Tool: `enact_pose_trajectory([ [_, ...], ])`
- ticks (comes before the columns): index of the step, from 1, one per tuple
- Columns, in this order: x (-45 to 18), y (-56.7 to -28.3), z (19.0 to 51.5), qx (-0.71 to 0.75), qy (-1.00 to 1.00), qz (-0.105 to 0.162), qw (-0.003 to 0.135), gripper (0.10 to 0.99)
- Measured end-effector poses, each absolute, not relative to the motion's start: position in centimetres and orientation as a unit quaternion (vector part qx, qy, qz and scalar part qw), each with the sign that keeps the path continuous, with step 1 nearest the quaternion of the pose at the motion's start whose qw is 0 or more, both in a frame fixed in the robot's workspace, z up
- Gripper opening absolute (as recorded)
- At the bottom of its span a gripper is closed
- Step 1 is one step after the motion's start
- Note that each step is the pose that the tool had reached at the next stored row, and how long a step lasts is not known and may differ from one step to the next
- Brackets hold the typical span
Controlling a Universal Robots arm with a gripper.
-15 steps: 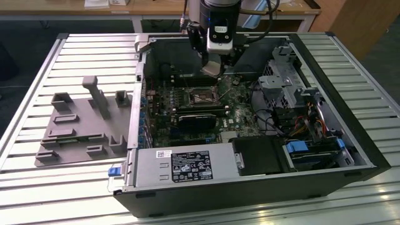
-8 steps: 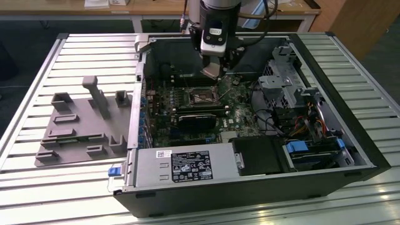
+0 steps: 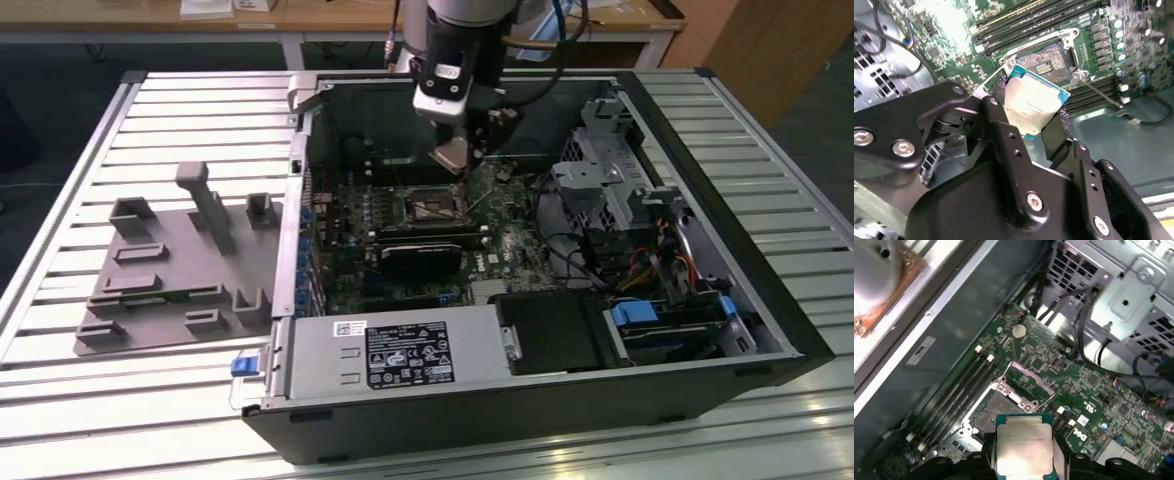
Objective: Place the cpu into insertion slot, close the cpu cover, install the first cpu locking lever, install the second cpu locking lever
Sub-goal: 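Place the cpu into insertion slot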
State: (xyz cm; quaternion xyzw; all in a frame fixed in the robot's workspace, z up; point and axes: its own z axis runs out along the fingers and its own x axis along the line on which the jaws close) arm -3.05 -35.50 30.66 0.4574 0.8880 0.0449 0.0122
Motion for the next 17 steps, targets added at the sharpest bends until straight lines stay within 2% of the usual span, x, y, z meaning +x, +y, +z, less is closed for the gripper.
enact_pose_trajectory([
  [17, -3.0, -35.5, 29.5, 0.589, 0.807, 0.043, 0.019, 0.537],
])
